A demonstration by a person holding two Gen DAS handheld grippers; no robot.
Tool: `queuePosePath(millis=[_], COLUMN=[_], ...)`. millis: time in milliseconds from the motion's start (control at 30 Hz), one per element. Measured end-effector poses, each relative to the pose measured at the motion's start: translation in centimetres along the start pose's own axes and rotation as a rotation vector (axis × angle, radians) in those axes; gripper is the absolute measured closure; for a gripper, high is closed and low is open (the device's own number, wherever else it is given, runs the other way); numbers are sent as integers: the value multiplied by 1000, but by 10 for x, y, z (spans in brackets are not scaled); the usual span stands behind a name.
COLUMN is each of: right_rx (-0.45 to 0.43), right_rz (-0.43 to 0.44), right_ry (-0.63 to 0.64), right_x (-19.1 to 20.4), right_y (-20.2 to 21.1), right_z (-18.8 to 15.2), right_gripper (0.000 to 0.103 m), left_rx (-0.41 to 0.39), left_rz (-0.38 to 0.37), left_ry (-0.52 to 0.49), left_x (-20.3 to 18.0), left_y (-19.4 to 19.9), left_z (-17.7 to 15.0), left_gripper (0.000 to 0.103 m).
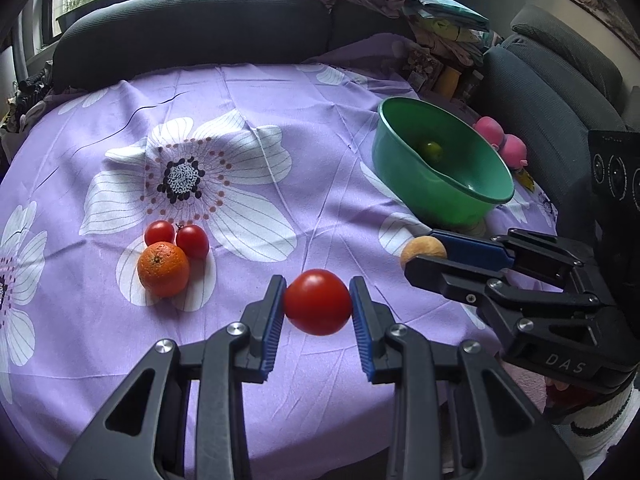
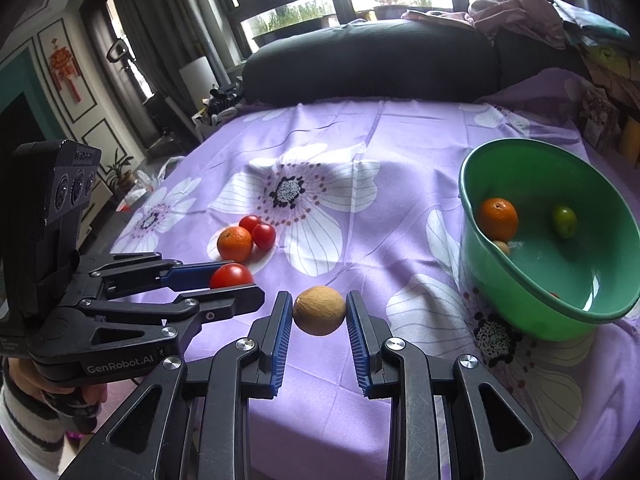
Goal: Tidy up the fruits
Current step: 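Lift the brown kiwi with the right gripper and carry it toward the green bowl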
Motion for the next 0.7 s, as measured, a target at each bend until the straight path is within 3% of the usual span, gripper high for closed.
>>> queuePosePath(millis=[700], right_rx=[-72], right_rz=[-28], right_ry=[-48], right_x=[-29], right_y=[19], right_z=[15], right_gripper=[73], left_rx=[-21], left_rz=[-31], left_ry=[-80], left_x=[-32], left_y=[-9], left_z=[39], left_gripper=[71])
Point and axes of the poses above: each gripper's, at about its wrist camera, not at the fingertips, and y roughly against the way its jaws point, x to its left, z to its top, the point moved 9 cm from there along -y, roughly the way its jaws point, and after that the axes turned 13 degrees about -z, right-handed, at the moved point
